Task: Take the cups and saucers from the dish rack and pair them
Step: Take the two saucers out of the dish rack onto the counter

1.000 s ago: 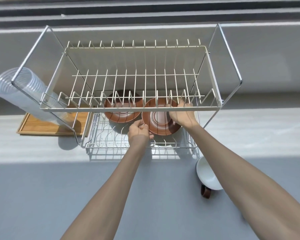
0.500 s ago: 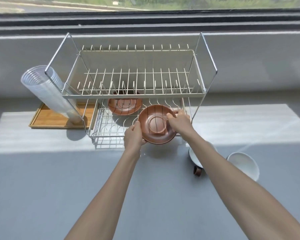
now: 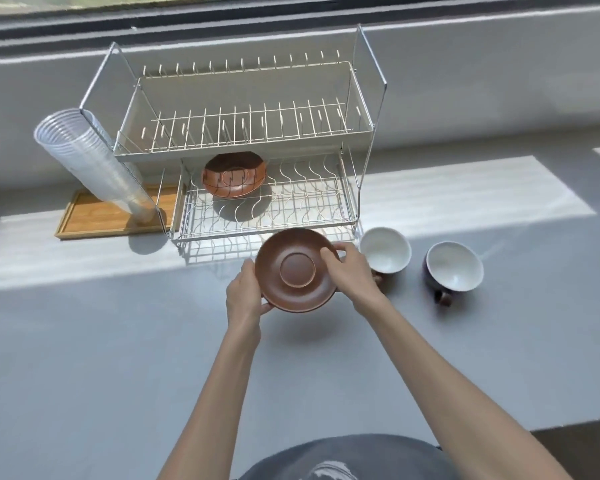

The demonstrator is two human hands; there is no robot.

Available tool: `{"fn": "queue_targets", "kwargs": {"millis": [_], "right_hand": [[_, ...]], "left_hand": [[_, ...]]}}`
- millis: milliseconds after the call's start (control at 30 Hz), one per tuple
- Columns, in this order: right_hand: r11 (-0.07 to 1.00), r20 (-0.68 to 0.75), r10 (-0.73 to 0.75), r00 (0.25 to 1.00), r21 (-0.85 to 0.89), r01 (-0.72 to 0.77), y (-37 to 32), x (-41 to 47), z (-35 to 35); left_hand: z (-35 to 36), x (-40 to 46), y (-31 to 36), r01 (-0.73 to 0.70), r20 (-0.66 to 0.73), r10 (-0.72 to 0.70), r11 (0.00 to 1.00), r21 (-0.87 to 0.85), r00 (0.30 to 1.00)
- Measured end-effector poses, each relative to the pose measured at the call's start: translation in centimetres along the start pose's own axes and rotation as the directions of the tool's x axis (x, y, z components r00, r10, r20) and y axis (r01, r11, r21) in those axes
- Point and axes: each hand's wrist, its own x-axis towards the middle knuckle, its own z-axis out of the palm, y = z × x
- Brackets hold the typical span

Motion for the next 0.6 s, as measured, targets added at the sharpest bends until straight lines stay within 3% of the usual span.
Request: {"fn": "queue_targets", "kwargs": {"millis": [300,600], "right_hand": [[0.99,-0.032,0.124,0.992,0.074,-0.122,6.8,-5.0,-1.2],[0.958,-0.183,0.262,0.948,0.167,-0.233,13.5,-8.2,-5.8]], "left_hand": [[0.0,-4.0,-4.3,0.018,0.08,-0.026,0.995,0.1,0.996],[4.6,-6.8,-7.8,0.05,0.24,-0.117,0.962,0.269,0.964]]}}
